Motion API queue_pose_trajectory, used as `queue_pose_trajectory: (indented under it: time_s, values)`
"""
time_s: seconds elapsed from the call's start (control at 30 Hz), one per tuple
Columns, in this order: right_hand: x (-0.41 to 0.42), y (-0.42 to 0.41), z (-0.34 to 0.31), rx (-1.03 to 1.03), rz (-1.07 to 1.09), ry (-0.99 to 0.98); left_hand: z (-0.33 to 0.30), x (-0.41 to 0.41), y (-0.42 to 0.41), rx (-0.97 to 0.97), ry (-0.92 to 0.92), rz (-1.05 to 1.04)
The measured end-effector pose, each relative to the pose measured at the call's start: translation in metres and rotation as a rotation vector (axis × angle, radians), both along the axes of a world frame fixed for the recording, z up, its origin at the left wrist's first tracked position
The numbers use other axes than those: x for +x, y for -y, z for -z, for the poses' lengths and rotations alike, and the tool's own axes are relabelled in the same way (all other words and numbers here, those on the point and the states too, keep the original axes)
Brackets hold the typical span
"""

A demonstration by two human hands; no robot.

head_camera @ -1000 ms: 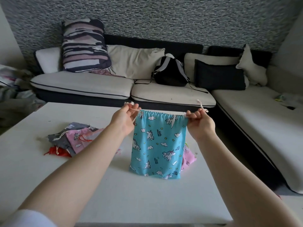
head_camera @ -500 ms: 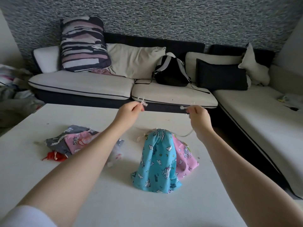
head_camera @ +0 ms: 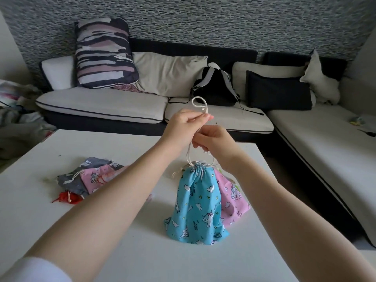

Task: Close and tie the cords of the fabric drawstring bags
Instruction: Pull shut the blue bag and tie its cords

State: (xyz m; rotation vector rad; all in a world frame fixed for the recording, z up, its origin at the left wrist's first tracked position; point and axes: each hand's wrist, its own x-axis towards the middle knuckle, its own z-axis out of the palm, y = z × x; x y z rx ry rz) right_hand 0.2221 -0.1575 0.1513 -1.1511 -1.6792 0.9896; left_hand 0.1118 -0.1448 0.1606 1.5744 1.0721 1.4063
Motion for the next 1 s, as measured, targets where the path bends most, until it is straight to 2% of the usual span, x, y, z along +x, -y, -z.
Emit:
queue_pose_trajectory:
  time_s: [0.03, 0.1, 0.17, 0.2, 0.33, 0.43, 0.53, 0.6, 0.67, 0.8, 0.93, 1.0]
  values:
    - [0.001, -0.002, -0.001, 0.013, 0.041, 0.001, 0.003, -0.001, -0.001, -0.044, 0.007, -0.002]
    - [0.004, -0.007, -0.007, -0.015, 0.112, -0.154, 0.011, -0.001, 0.000, -0.206, -0.019, 0.059]
    - [0.009, -0.015, -0.015, -0.051, 0.139, -0.341, 0.024, -0.001, 0.004, -0.364, -0.025, 0.221]
    - [0.012, -0.018, -0.020, -0.056, 0.143, -0.379, 0.031, 0.000, 0.007, -0.379, -0.040, 0.278]
    - [0.018, -0.025, -0.025, -0.018, 0.189, -0.347, 0.044, 0.001, 0.006, -0.282, -0.060, 0.231]
    - [0.027, -0.034, -0.018, -0.030, 0.367, -0.240, 0.047, 0.000, -0.005, -0.299, -0.048, 0.110]
    - [0.037, -0.041, -0.005, -0.253, 0.490, -0.211, 0.051, -0.004, -0.015, -0.414, 0.035, 0.009]
    - [0.038, -0.039, -0.005, -0.335, 0.484, -0.327, 0.053, -0.005, -0.020, -0.506, 0.063, -0.019]
    - [0.034, -0.034, -0.017, -0.281, 0.444, -0.477, 0.056, -0.006, -0.024, -0.554, 0.023, -0.010]
    - [0.018, -0.032, -0.051, -0.186, 0.334, -0.709, 0.057, -0.002, -0.025, -0.486, -0.151, 0.060]
    - [0.001, -0.038, -0.062, -0.157, 0.163, -0.772, 0.049, 0.004, -0.019, -0.395, -0.339, 0.120]
    - [-0.006, -0.042, -0.058, -0.152, 0.077, -0.775, 0.045, 0.007, -0.015, -0.401, -0.359, 0.213]
